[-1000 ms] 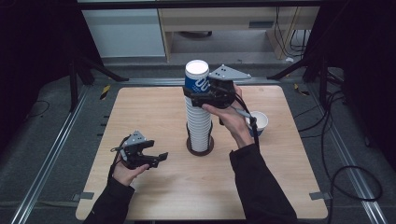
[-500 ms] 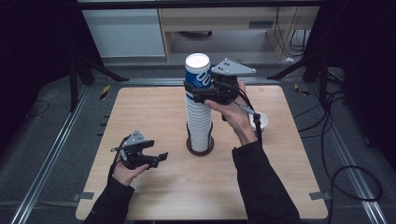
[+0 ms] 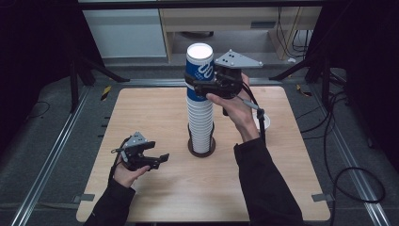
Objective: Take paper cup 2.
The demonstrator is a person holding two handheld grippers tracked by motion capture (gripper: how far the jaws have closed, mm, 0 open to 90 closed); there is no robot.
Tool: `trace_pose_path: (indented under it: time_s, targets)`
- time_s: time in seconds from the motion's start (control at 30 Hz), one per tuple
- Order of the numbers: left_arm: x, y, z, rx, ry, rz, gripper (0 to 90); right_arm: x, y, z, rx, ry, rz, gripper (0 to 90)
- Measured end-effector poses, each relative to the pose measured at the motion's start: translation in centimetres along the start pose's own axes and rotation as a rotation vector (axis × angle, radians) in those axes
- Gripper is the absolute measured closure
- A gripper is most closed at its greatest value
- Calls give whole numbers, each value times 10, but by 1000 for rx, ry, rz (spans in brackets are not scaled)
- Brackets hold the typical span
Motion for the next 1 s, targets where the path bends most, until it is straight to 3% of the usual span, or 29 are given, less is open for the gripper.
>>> trace_pose_path:
  time_s: [0.53,0.8,1.0]
  targets:
    - [0,0,0,1,0,-2,175,22,-13,-1,-14,-22,-58,216]
    - [1,-1,0,1,1,-5,176,23,-40,-12,-37,-39,-69,216]
    - [0,-1,-1,0,6,0,176,11,-65,-24,-55,-38,-62,216]
Point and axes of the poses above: each handheld gripper's, and its own axes: y roughly forward along the jaws, x roughly out of its top, z roughly to its left, the point moved 2 cm from there along y, roughly forward along the jaws, and after that the axes turned 5 degrees about -x, right-handed, at the moved point
